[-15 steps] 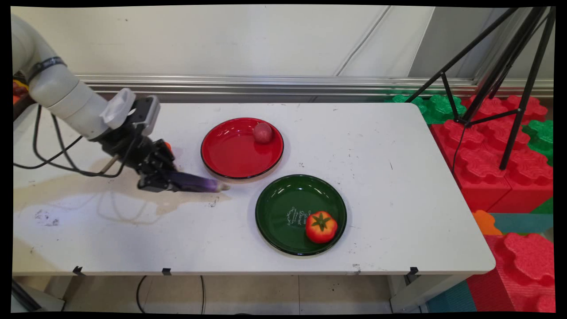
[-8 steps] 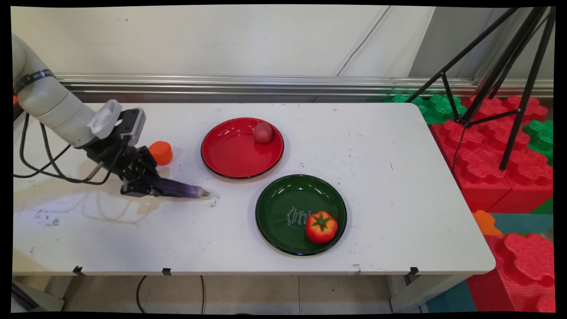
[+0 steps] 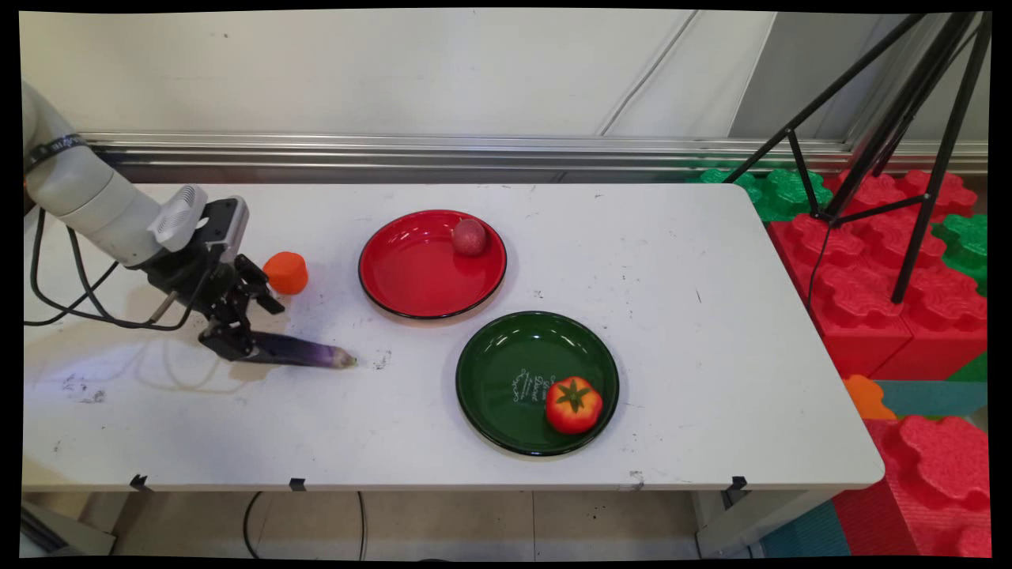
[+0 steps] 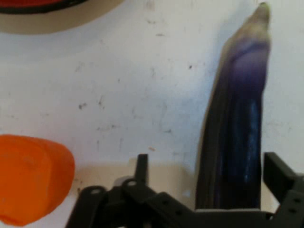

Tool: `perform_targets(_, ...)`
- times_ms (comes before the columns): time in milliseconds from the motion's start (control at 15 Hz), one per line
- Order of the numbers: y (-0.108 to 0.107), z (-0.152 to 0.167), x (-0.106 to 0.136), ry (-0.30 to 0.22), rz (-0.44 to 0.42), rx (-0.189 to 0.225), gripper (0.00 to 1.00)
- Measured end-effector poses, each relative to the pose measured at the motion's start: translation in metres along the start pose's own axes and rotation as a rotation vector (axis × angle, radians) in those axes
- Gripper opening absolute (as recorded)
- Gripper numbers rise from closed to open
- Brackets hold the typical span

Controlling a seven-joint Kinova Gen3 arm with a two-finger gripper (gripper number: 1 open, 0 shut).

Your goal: Place the picked object on the table

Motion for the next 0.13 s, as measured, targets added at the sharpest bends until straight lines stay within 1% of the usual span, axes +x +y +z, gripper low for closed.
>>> perform_targets(133, -0.0015, -0.0011, -0.0031, 0.004, -0.008, 0.004, 1.0)
